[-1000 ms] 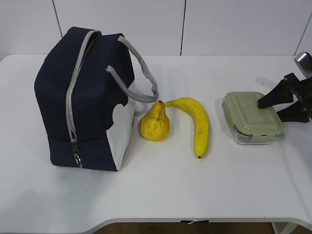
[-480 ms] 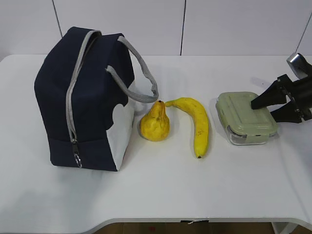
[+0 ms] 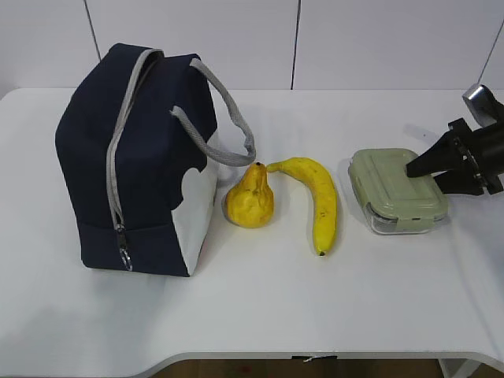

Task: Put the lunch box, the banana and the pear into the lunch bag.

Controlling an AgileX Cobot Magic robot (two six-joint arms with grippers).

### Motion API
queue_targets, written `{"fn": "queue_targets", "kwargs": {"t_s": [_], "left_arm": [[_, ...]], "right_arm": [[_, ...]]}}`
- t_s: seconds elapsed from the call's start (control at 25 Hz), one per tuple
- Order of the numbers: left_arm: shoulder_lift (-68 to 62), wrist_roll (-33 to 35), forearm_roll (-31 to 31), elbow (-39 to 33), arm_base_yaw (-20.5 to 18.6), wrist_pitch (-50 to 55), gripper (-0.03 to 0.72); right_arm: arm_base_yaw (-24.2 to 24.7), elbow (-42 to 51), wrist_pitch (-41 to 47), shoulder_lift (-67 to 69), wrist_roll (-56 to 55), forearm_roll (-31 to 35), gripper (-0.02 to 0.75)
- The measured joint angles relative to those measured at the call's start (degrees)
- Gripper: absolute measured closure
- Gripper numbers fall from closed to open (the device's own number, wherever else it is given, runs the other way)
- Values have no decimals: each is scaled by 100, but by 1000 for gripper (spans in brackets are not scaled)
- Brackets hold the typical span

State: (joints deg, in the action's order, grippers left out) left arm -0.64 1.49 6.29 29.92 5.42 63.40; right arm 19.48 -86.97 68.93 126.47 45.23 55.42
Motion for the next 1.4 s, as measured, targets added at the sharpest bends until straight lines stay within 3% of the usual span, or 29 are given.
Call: {"fn": "queue_targets", "kwargs": {"t_s": [0.64,1.4], "left_arm": [[0,0,0,0,0,0,452],[0,0,0,0,0,0,452]], "right_arm": [[0,0,66,0,-102,0,362],[-10,0,74,0,-269,0,369]]}}
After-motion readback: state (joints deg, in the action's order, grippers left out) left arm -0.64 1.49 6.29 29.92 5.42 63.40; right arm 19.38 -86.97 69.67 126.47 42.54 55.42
